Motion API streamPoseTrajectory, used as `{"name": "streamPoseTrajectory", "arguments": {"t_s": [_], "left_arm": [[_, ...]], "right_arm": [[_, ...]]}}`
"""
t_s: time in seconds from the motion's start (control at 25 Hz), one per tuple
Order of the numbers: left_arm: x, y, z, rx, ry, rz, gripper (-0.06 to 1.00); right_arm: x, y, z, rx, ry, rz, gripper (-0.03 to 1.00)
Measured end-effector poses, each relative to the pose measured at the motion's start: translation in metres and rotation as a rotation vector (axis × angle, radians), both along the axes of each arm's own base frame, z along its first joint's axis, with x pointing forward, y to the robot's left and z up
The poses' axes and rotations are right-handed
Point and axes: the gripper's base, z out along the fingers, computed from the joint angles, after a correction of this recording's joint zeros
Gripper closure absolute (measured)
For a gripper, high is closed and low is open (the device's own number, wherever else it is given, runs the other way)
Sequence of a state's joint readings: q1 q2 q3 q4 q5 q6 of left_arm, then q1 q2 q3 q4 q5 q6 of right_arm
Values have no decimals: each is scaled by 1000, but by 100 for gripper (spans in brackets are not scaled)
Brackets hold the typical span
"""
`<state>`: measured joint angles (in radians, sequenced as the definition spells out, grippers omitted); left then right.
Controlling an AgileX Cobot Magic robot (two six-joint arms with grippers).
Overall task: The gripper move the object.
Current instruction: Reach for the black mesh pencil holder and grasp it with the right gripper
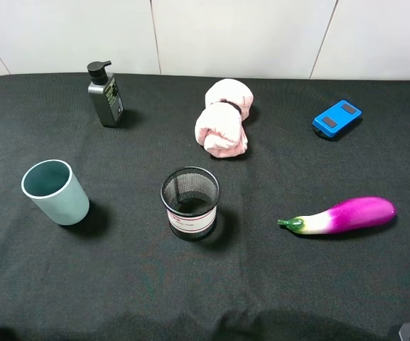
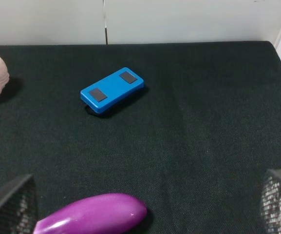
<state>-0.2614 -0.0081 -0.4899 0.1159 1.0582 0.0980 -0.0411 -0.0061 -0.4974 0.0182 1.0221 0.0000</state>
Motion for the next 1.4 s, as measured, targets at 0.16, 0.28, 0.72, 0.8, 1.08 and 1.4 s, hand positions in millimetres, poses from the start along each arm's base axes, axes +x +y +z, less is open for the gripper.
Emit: {"name": "streamPoseTrajectory", "arguments": {"t_s": [0.16,0.28,0.72,0.8,1.08,1.4], "left_arm": [[0,0,0,0,0,0,1],[0,0,0,0,0,0,1],[0,0,0,0,0,0,1],[0,0,0,0,0,0,1],[0,0,0,0,0,0,1],[0,0,0,0,0,0,1]], "right_arm": [[0,0,0,0,0,0,27],[0,0,0,0,0,0,27],[0,0,0,0,0,0,27],[0,0,0,0,-1,0,27],[8,0,27,-14,-64,10,27],[47,8,58,-33,39,134,27]]}}
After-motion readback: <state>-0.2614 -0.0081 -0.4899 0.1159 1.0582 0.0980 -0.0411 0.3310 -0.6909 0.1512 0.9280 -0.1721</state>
